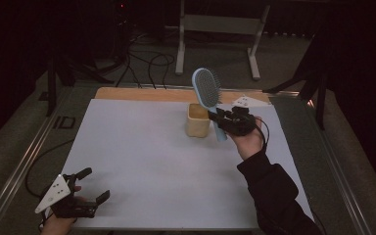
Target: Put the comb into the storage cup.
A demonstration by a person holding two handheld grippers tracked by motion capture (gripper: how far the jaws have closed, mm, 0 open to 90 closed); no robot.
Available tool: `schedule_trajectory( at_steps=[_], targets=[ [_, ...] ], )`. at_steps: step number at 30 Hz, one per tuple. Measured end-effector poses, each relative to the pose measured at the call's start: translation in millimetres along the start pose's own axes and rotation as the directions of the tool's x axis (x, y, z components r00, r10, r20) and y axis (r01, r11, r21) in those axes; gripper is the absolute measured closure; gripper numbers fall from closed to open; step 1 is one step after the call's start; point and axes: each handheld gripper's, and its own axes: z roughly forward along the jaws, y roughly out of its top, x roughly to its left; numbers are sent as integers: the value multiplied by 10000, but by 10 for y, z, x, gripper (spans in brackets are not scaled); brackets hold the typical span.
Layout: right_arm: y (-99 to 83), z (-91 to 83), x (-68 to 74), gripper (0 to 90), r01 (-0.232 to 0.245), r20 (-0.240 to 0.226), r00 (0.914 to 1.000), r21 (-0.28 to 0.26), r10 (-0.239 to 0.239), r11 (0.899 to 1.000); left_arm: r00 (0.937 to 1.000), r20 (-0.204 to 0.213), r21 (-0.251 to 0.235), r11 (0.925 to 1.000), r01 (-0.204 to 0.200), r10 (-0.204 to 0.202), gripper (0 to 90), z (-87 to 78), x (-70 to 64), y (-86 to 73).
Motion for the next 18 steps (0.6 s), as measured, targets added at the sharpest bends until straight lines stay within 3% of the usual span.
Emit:
schedule_trajectory(
  at_steps=[9,18],
  targets=[
    [79,76,-41,704,-194,-104,9998,-627,188,9978,10000,-9,-1,10000,9,-9,0,-4,-1,-2],
    [121,214,-70,704,-346,-501,9983,-1171,289,9925,10000,-13,3,10000,21,-21,0,-10,2,-5]
  ],
)
